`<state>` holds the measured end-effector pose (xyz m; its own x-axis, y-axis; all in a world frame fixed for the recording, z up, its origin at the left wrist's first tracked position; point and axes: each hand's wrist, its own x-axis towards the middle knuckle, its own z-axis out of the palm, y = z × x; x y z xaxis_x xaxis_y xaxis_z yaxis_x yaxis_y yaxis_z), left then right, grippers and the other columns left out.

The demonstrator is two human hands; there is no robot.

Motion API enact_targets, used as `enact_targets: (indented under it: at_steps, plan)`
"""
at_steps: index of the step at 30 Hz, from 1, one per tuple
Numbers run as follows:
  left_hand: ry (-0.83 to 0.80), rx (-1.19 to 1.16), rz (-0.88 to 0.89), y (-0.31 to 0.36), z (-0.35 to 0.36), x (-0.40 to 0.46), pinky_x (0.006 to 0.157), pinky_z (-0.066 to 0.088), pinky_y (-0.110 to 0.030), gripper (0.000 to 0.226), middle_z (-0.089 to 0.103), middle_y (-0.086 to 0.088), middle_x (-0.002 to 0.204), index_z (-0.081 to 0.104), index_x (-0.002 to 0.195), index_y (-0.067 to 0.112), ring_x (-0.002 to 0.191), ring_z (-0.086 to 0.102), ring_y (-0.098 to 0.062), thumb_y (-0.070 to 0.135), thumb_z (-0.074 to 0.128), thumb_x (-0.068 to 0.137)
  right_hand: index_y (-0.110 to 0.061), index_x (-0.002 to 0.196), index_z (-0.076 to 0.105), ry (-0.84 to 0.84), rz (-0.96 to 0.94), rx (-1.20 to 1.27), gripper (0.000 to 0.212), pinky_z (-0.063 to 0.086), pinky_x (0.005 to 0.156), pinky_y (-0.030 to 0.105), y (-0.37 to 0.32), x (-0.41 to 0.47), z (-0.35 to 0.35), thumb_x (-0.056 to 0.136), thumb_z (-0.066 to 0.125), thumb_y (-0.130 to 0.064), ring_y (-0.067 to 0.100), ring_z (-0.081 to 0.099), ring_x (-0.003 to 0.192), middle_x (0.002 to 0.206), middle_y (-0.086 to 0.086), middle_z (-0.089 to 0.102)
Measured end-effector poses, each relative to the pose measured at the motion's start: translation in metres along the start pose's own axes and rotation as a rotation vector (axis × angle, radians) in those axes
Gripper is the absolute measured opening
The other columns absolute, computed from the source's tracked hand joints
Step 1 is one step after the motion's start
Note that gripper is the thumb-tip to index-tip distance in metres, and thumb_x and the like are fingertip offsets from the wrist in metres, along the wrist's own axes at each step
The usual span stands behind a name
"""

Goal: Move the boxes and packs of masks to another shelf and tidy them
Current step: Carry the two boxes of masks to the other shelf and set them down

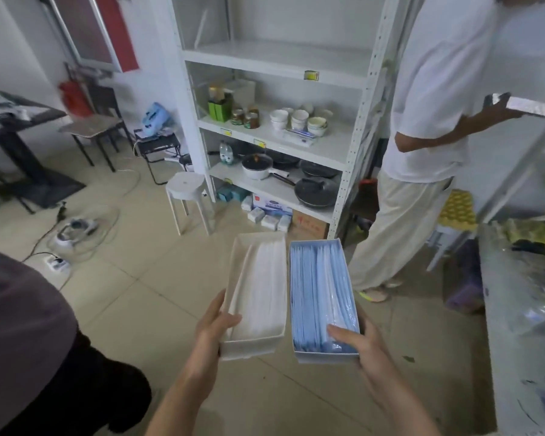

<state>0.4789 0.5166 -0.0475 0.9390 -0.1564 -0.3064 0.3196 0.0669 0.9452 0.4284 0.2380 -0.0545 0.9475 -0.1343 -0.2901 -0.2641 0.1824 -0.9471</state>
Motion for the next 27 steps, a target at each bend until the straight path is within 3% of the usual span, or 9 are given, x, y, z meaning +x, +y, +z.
enact_targets:
  at_steps: [3, 5, 9, 13, 17, 20, 27]
  plan:
    - [0.112, -0.048, -0.029, 0.003, -0.014, 0.022, 0.107, 0.038, -0.074, 0.081, 0.063, -0.007, 0.142, 0.056, 0.143, 0.033, 0.130, 0.059, -0.034, 0.038, 0.069, 0.064, -0.035, 0.117, 0.067, -0.036, 0.010, -0.013, 0.061, 0.059, 0.072, 0.034, -0.008, 0.041, 0.015, 0.059, 0.087, -0.037, 0.025, 0.073, 0.099, 0.109, 0.002, 0.076]
    - [0.186, -0.067, -0.051, 0.009, -0.023, 0.038, 0.112, 0.037, -0.069, 0.086, 0.060, -0.008, 0.144, 0.054, 0.145, 0.036, 0.133, 0.055, -0.032, 0.040, 0.072, 0.061, -0.035, 0.114, 0.068, -0.061, 0.022, -0.036, 0.061, 0.059, 0.077, 0.044, -0.012, 0.068, 0.027, 0.057, 0.087, -0.039, 0.028, 0.073, 0.099, 0.108, 0.004, 0.076]
    - [0.241, -0.102, -0.047, 0.025, -0.044, 0.074, 0.115, 0.038, -0.057, 0.096, 0.064, -0.016, 0.125, 0.049, 0.149, 0.039, 0.120, 0.064, -0.024, 0.044, 0.076, 0.057, -0.033, 0.117, 0.067, -0.089, 0.030, -0.057, 0.069, 0.057, 0.088, 0.056, -0.020, 0.125, 0.054, 0.053, 0.090, -0.041, 0.032, 0.073, 0.099, 0.109, 0.007, 0.075]
    - [0.265, -0.162, -0.047, 0.046, -0.069, 0.115, 0.112, 0.043, -0.054, 0.102, 0.065, -0.011, 0.125, 0.047, 0.150, 0.039, 0.114, 0.067, -0.021, 0.044, 0.078, 0.053, -0.034, 0.116, 0.067, -0.089, 0.033, -0.057, 0.076, 0.059, 0.082, 0.048, -0.033, 0.171, 0.086, 0.045, 0.092, -0.046, 0.025, 0.073, 0.095, 0.105, 0.004, 0.076]
    - [0.289, -0.187, -0.042, 0.065, -0.092, 0.153, 0.107, 0.048, -0.052, 0.102, 0.070, 0.003, 0.117, 0.048, 0.148, 0.042, 0.111, 0.067, -0.019, 0.043, 0.077, 0.050, -0.034, 0.118, 0.065, -0.114, 0.038, -0.073, 0.071, 0.055, 0.093, 0.054, -0.046, 0.213, 0.112, 0.052, 0.089, -0.043, 0.027, 0.070, 0.103, 0.107, 0.001, 0.074]
    - [0.311, -0.205, -0.061, 0.078, -0.102, 0.181, 0.109, 0.046, -0.056, 0.102, 0.068, 0.003, 0.124, 0.047, 0.148, 0.041, 0.116, 0.064, -0.023, 0.042, 0.076, 0.050, -0.033, 0.117, 0.066, -0.115, 0.055, -0.069, 0.070, 0.052, 0.098, 0.058, -0.055, 0.244, 0.126, 0.051, 0.089, -0.042, 0.031, 0.066, 0.108, 0.108, 0.003, 0.074]
    - [0.302, -0.188, -0.049, 0.101, -0.116, 0.257, 0.105, 0.046, -0.059, 0.094, 0.067, -0.002, 0.134, 0.053, 0.146, 0.033, 0.126, 0.059, -0.032, 0.041, 0.072, 0.054, -0.042, 0.108, 0.069, -0.144, 0.050, -0.072, 0.057, 0.054, 0.089, 0.044, -0.081, 0.325, 0.149, 0.053, 0.086, -0.041, 0.026, 0.068, 0.105, 0.104, -0.003, 0.075]
